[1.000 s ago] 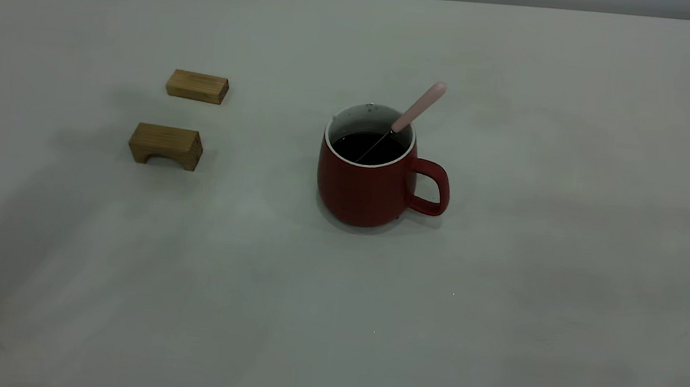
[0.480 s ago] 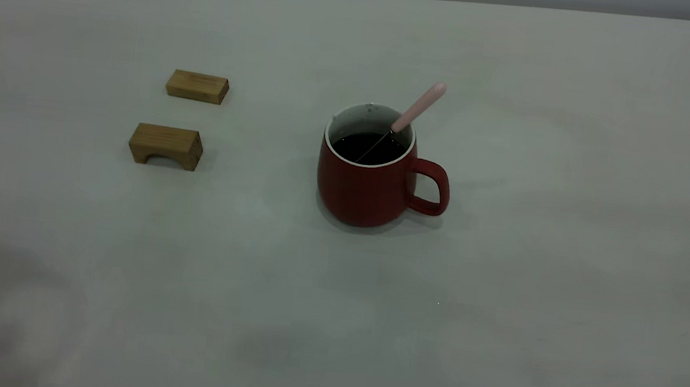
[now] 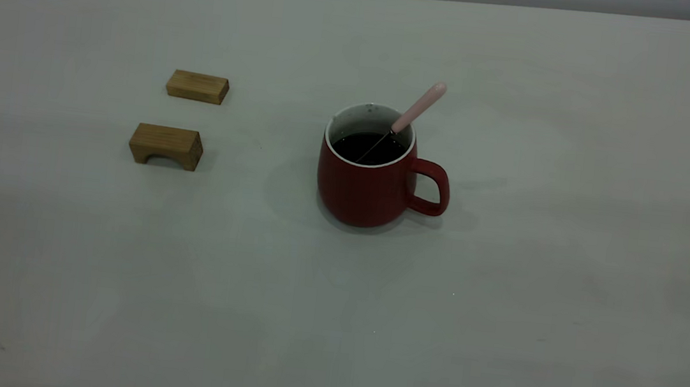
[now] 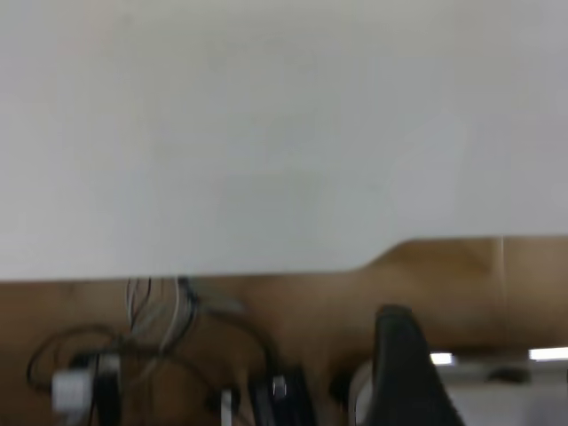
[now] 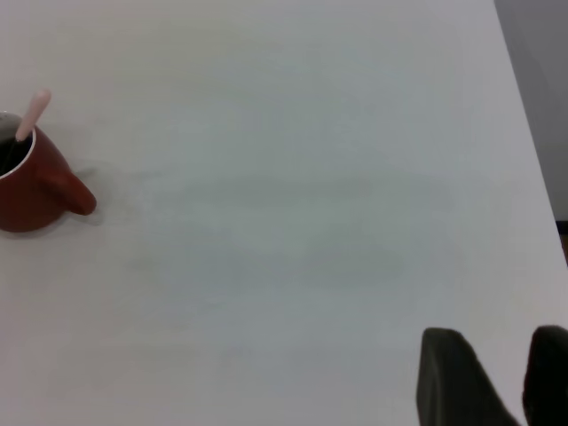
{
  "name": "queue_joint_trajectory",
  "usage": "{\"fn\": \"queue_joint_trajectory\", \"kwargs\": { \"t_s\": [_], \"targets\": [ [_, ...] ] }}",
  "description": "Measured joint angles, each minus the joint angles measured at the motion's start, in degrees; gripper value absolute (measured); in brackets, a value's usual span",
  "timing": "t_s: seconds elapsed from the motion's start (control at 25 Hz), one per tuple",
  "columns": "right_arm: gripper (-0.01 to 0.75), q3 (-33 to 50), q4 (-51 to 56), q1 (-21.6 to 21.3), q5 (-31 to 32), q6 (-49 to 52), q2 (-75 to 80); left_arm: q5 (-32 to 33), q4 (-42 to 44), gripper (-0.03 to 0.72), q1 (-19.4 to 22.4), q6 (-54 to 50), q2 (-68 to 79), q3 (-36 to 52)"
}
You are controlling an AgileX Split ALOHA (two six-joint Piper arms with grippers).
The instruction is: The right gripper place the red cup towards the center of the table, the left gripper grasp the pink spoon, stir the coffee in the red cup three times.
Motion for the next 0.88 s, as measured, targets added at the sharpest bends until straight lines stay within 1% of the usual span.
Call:
{"fn": "queue_joint_trajectory", "kwargs": {
  "t_s": [0.2, 0.44, 0.68, 0.88],
  "targets": [
    [0.237, 0.0, 0.0, 0.0, 0.0, 0.0, 0.0, -0.3, 0.0, 0.504, 0.0, 0.0, -9.6, 1.2],
    [0.237, 0.0, 0.0, 0.0, 0.0, 0.0, 0.0, 0.2, 0.0, 0.504, 0.0, 0.3, -17.4, 2.1],
    [0.237, 0.0, 0.0, 0.0, 0.0, 0.0, 0.0, 0.6, 0.0, 0.504, 0.0, 1.7, -21.8, 2.1],
    [0.237, 0.0, 0.0, 0.0, 0.0, 0.0, 0.0, 0.8, 0.0, 0.504, 0.0, 2.2, -22.0, 2.1]
  ]
}}
